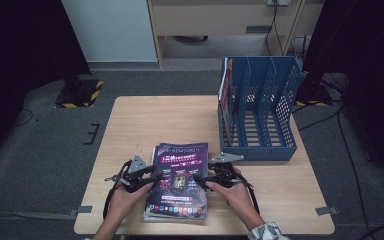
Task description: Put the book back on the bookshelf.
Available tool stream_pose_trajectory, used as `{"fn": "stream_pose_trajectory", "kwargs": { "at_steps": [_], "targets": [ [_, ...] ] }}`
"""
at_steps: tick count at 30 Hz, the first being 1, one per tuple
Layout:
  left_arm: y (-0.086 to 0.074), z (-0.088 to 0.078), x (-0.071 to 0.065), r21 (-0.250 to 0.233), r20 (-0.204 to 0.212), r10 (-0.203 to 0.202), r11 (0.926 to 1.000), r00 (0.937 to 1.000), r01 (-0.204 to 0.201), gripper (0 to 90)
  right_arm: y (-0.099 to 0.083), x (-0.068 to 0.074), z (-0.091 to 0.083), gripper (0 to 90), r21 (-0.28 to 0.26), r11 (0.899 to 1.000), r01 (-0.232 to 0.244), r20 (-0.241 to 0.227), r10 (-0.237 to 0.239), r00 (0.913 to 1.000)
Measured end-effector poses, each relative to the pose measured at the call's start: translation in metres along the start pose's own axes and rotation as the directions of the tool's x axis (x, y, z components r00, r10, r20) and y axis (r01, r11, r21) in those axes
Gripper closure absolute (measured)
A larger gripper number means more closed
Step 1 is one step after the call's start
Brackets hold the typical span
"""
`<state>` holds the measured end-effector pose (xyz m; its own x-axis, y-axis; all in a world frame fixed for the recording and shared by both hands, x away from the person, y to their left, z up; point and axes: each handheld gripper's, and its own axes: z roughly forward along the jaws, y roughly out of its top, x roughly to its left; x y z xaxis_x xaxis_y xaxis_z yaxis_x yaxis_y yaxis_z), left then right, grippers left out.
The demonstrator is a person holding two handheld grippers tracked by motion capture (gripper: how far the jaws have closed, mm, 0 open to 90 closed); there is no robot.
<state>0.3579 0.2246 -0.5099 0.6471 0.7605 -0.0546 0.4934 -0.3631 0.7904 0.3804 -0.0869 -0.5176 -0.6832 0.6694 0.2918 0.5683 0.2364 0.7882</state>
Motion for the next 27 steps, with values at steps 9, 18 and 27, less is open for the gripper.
{"fn": "stream_pose_trajectory", "kwargs": {
  "at_steps": [9, 18, 27],
  "targets": [
    [-0.001, -0.001, 0.000, -0.001, -0.004, -0.003, 1.0000, 1.0000, 0.003, 53.4, 0.010, 0.005, -0.002, 19.9, -0.030, 0.999, -0.013, -0.026, 0.012, 0.9996],
    [-0.002, -0.002, 0.001, -0.002, -0.006, -0.007, 1.0000, 1.0000, 0.007, 53.1, 0.023, 0.012, -0.001, 20.2, -0.042, 0.999, 0.008, -0.031, -0.010, 0.9995],
    [-0.002, -0.002, 0.001, -0.003, -0.007, -0.009, 1.0000, 0.9999, 0.009, 53.0, 0.037, 0.020, 0.004, 22.1, -0.039, 0.999, 0.023, -0.026, -0.024, 0.9994]
  ]
}}
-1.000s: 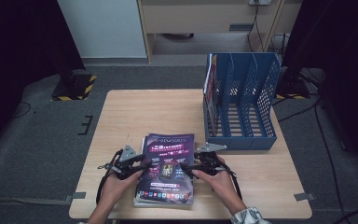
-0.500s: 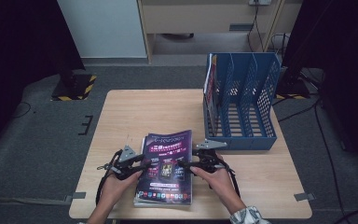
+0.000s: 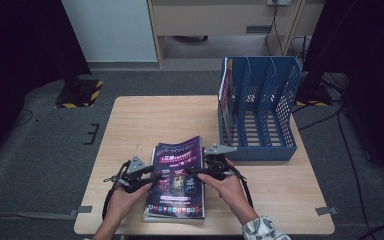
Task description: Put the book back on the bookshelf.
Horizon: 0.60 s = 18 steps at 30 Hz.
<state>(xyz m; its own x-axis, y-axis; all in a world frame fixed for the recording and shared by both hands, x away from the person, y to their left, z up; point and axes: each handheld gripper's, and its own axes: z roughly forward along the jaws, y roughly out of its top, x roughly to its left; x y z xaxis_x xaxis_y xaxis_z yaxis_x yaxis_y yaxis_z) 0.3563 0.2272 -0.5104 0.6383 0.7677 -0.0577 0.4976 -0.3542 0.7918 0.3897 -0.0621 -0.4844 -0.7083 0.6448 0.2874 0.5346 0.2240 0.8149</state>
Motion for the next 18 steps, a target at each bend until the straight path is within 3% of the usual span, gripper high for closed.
{"fn": "stream_pose_trajectory", "kwargs": {
  "at_steps": [18],
  "targets": [
    [0.000, 0.000, 0.001, 0.000, 0.003, -0.005, 1.0000, 1.0000, 0.005, 52.7, 0.022, 0.011, 0.013, 23.5, 0.021, 1.000, 0.019, 0.021, -0.020, 0.9996]
  ]
}}
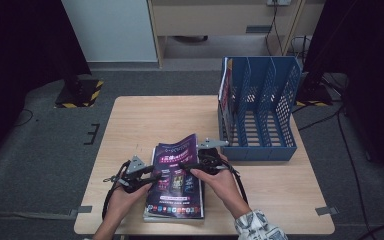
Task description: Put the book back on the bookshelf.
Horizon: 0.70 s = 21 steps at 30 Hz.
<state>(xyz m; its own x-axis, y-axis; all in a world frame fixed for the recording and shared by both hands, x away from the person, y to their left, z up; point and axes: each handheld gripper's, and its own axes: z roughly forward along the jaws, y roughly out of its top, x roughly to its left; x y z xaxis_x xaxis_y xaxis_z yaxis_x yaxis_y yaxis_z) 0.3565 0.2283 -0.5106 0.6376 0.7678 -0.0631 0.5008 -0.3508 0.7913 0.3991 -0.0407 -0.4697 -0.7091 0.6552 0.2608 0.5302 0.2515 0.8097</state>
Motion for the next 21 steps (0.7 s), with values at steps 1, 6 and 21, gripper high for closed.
{"fn": "stream_pose_trajectory", "kwargs": {
  "at_steps": [1, 6, 21],
  "targets": [
    [0.000, 0.000, 0.000, 0.000, 0.000, 0.000, 1.0000, 1.0000, 0.000, 52.7, 0.001, 0.001, 0.001, 23.5, 0.002, 1.000, 0.005, 0.002, -0.005, 1.0000],
    [0.000, 0.000, 0.000, -0.001, 0.001, -0.002, 1.0000, 1.0000, 0.002, 52.6, 0.008, 0.006, 0.004, 24.0, 0.012, 1.000, 0.016, 0.005, -0.016, 0.9999],
    [-0.001, 0.000, 0.001, -0.003, 0.002, -0.007, 1.0000, 1.0000, 0.007, 52.3, 0.017, 0.012, 0.014, 26.8, 0.053, 0.998, 0.040, 0.032, -0.041, 0.9986]
  ]
}}
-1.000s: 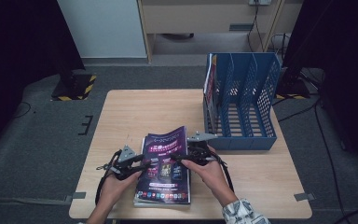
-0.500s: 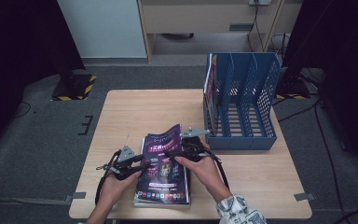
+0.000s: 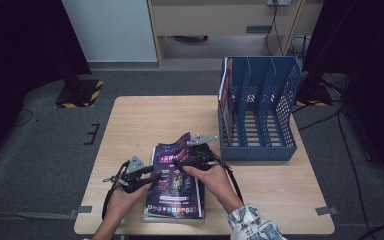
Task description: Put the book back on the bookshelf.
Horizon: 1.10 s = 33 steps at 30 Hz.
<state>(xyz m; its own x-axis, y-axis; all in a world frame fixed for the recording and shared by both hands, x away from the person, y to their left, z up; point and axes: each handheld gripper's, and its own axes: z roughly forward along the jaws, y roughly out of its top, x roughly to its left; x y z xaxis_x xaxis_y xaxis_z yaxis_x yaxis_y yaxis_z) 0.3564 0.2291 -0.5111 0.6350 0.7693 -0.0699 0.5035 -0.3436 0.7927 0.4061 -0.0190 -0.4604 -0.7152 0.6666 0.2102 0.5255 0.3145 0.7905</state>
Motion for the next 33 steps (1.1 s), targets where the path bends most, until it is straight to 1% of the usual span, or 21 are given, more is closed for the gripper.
{"fn": "stream_pose_trajectory", "kwargs": {
  "at_steps": [1, 6, 7, 8, 10, 11, 13, 15, 18, 21, 22, 23, 24, 25, 26, 27, 29, 30, 31, 33],
  "targets": [
    [0.000, 0.000, 0.000, 0.000, 0.000, 0.001, 1.0000, 1.0000, -0.001, 52.3, 0.000, -0.001, 0.001, 27.2, 0.002, 1.000, 0.008, 0.003, -0.008, 1.0000],
    [0.000, 0.000, 0.000, -0.001, 0.001, 0.000, 1.0000, 1.0000, 0.000, 52.3, -0.001, -0.001, 0.006, 27.8, 0.025, 1.000, 0.011, 0.007, -0.011, 0.9999],
    [0.000, 0.000, 0.000, -0.001, 0.001, 0.000, 1.0000, 1.0000, 0.000, 52.3, -0.002, 0.000, 0.006, 27.8, 0.035, 0.999, 0.005, 0.010, -0.005, 0.9999],
    [0.000, 0.000, 0.000, -0.001, 0.001, 0.000, 1.0000, 1.0000, 0.000, 52.2, -0.002, -0.001, 0.008, 28.1, 0.037, 0.999, 0.017, 0.013, -0.017, 0.9998],
    [0.000, 0.000, 0.000, -0.001, 0.001, 0.000, 1.0000, 1.0000, 0.000, 52.3, -0.004, -0.001, 0.010, 28.5, 0.060, 0.998, 0.013, 0.016, -0.014, 0.9998],
    [0.000, 0.000, 0.000, -0.001, 0.001, 0.000, 1.0000, 1.0000, 0.000, 52.3, -0.005, -0.001, 0.012, 29.2, 0.067, 0.998, 0.018, 0.020, -0.019, 0.9996],
    [0.000, 0.000, 0.000, -0.003, 0.001, 0.000, 1.0000, 1.0000, 0.000, 52.2, -0.007, -0.002, 0.014, 31.1, 0.075, 0.997, 0.012, 0.017, -0.013, 0.9998],
    [0.000, 0.000, 0.000, -0.003, 0.001, 0.000, 1.0000, 1.0000, 0.000, 52.2, -0.007, -0.002, 0.015, 35.3, 0.075, 0.997, 0.014, 0.023, -0.016, 0.9996],
    [0.000, 0.000, 0.000, -0.004, 0.001, 0.000, 1.0000, 1.0000, 0.000, 52.2, -0.008, -0.003, 0.015, 44.1, 0.082, 0.996, 0.017, 0.046, -0.021, 0.9987],
    [0.000, 0.000, 0.000, -0.004, 0.001, 0.001, 1.0000, 1.0000, -0.001, 52.2, -0.009, -0.005, 0.014, 51.1, 0.084, 0.996, -0.013, 0.059, 0.008, 0.9982],
    [0.000, 0.000, 0.000, -0.005, 0.002, 0.001, 1.0000, 1.0000, -0.001, 52.2, -0.009, -0.005, 0.014, 53.3, 0.084, 0.996, -0.032, 0.064, 0.027, 0.9976],
    [0.000, 0.000, 0.000, -0.005, 0.003, 0.000, 1.0000, 1.0000, 0.000, 52.2, -0.009, -0.006, 0.014, 55.3, 0.079, 0.996, -0.036, 0.069, 0.030, 0.9972],
    [0.000, 0.000, 0.001, -0.006, 0.003, -0.001, 1.0000, 1.0000, 0.001, 52.0, -0.008, -0.006, 0.013, 58.1, 0.084, 0.995, -0.053, 0.072, 0.047, 0.9963],
    [0.000, 0.000, 0.001, -0.006, 0.005, -0.001, 1.0000, 1.0000, 0.001, 51.5, -0.008, -0.007, 0.013, 61.3, 0.071, 0.996, -0.051, 0.077, 0.045, 0.9960],
    [0.000, 0.000, 0.001, -0.003, 0.008, -0.001, 1.0000, 1.0000, 0.001, 50.7, -0.008, -0.007, 0.011, 63.7, 0.073, 0.995, -0.068, 0.080, 0.062, 0.9949],
    [0.000, 0.000, 0.001, -0.002, 0.014, -0.007, 1.0000, 0.9999, 0.007, 49.0, -0.007, -0.008, 0.011, 65.7, 0.063, 0.995, -0.077, 0.081, 0.072, 0.9942],
    [0.000, 0.000, 0.000, -0.001, 0.015, -0.007, 1.0000, 0.9999, 0.007, 47.1, -0.005, -0.009, 0.009, 69.8, 0.048, 0.996, -0.072, 0.084, 0.068, 0.9942],
    [0.000, 0.000, 0.000, -0.001, 0.018, -0.007, 1.0000, 0.9998, 0.007, 46.8, -0.004, -0.009, 0.008, 71.6, 0.048, 0.996, -0.080, 0.085, 0.076, 0.9935],
    [0.000, 0.000, 0.000, -0.001, 0.019, -0.008, 1.0000, 0.9998, 0.008, 46.4, -0.003, -0.009, 0.007, 73.7, 0.032, 0.996, -0.080, 0.082, 0.077, 0.9936],
    [0.001, 0.000, 0.000, -0.005, 0.016, -0.007, 1.0000, 0.9999, 0.007, 45.9, -0.001, -0.010, 0.006, 75.3, 0.019, 0.997, -0.071, 0.076, 0.069, 0.9947]
  ]
}}
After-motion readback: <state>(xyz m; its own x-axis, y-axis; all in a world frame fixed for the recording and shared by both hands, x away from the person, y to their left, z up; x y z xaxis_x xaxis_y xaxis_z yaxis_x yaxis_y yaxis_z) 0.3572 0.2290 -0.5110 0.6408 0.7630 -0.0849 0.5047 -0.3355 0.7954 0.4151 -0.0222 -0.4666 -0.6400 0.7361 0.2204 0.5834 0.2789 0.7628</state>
